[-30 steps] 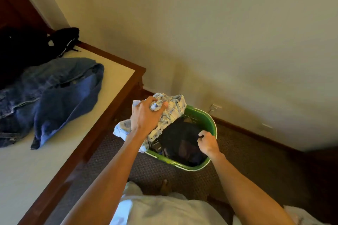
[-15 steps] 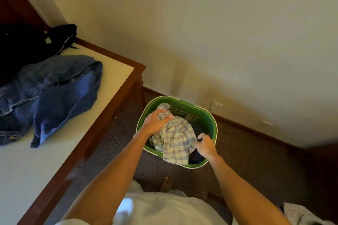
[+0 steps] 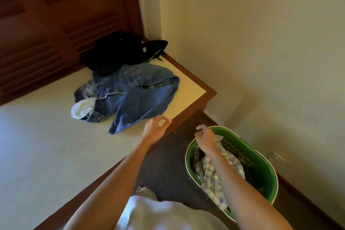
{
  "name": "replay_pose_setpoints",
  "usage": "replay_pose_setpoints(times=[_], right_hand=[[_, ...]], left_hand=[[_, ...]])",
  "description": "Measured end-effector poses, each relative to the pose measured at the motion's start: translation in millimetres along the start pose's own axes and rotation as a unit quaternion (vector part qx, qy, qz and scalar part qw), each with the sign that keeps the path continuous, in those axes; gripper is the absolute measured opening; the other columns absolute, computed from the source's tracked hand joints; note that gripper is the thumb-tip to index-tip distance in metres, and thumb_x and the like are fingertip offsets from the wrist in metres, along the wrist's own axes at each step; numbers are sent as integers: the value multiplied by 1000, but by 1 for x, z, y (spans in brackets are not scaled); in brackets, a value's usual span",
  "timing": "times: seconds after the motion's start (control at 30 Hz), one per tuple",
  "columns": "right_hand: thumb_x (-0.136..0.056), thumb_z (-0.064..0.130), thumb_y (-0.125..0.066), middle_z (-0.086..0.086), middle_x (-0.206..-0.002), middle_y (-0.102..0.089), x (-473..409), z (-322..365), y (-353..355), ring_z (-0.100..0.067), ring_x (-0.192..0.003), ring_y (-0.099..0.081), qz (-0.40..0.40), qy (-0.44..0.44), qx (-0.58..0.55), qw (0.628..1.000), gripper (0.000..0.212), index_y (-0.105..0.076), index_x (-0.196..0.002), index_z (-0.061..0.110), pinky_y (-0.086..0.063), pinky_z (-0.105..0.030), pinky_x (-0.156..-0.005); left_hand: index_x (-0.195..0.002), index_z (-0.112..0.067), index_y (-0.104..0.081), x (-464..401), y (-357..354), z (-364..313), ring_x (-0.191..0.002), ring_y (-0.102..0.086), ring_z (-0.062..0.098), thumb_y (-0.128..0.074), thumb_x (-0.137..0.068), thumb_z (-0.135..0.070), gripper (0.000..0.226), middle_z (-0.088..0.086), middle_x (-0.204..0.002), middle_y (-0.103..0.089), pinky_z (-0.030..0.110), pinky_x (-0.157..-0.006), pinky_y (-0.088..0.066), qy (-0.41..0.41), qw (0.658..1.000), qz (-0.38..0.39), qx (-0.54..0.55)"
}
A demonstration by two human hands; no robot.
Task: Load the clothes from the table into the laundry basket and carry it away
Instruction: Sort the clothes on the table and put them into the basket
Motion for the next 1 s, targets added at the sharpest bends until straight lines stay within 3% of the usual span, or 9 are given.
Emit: replay_pose_setpoints(times=[0.13, 0.23, 0.3, 0.47, 0.6, 0.73, 0.83, 0.93, 1.0], right_hand=[[-98, 12, -56, 8, -76, -57, -29, 71, -35, -2, -68, -54, 11, 60, -9, 998, 14, -61, -111, 14, -39, -25, -61], [-97, 10, -56, 6, -80, -60, -48, 120, -61, -12, -73, -60, 9, 107, -3, 994, 11, -60, -105, 16, -43, -21, -55], [-97, 11, -59, 7, -85, -61, -60, 151, -76, -14, -82, -61, -2, 128, -10, 992, 13, -60, -109, 15, -44, -21, -63], [-94, 27, -62, -2, -109, -62, -100, 201, -115, -21, -103, -61, 21, 144, 0, 989, 22, -56, -115, 23, -55, -42, -86], [-89, 33, -64, -1, -114, -59, -134, 238, -139, -24, -109, -59, 38, 159, 21, 986, 24, -55, -112, 28, -53, -48, -90], [-89, 33, -68, -4, -119, -59, -174, 285, -155, -26, -117, -55, 41, 191, 42, 980, 34, -57, -118, 19, -48, -49, -96], [-87, 43, -69, -4, -127, -59, -211, 319, -160, -28, -124, -51, 29, 202, 60, 977, 46, -56, -124, 19, -43, -53, -103], [-80, 61, -69, -7, -140, -50, -254, 354, -164, -33, -131, -47, 39, 191, 86, 977, 72, -46, -137, 23, -40, -57, -106], [-73, 72, -69, -12, -149, -37, -281, 378, -170, -38, -135, -40, 66, 187, 112, 974, 92, -33, -146, 28, -39, -58, -107]], left_hand=[[-109, -28, -70, -29, 65, 31, -112, -64, 19, -61, -94, -53, 31, -2, -121, -69, 33, -86, -50, 14, 999, -49, 19], [-116, -26, -68, -47, 107, 55, -109, -65, 23, -60, -95, -54, 36, 4, -123, -69, 36, -86, -52, 23, 997, -75, 17], [-119, -30, -66, -55, 133, 71, -109, -65, 27, -59, -90, -62, 44, 6, -122, -68, 39, -88, -54, 33, 995, -96, 13], [-115, -34, -64, -76, 179, 112, -111, -62, 34, -57, -75, -71, 55, 8, -114, -70, 48, -91, -53, 80, 988, -136, 2], [-110, -36, -66, -99, 195, 121, -106, -64, 34, -53, -68, -72, 56, 7, -108, -71, 47, -87, -54, 106, 980, -166, 12], [-114, -45, -59, -141, 193, 104, -125, -53, 29, -48, -69, -81, 59, -1, -123, -67, 45, -106, -40, 118, 978, -171, 6], [-137, -37, -50, -170, 187, 78, -139, -35, 32, -57, -79, -75, 70, 0, -148, -46, 46, -114, -29, 132, 979, -150, -32], [-158, -33, -17, -195, 178, 66, -152, -4, 40, -56, -72, -85, 108, 9, -167, -9, 58, -121, -8, 175, 979, -90, -58], [-160, -33, 6, -208, 164, 76, -151, 21, 43, -57, -62, -92, 131, 12, -167, 20, 65, -118, 9, 201, 975, -35, -87]])
Point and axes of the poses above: each hand's wrist, its own x-axis away from the middle knuckle, its own y-axis out of the back of the hand, z = x × y, the point moved 5 cm from there along -x, towards the middle knuckle
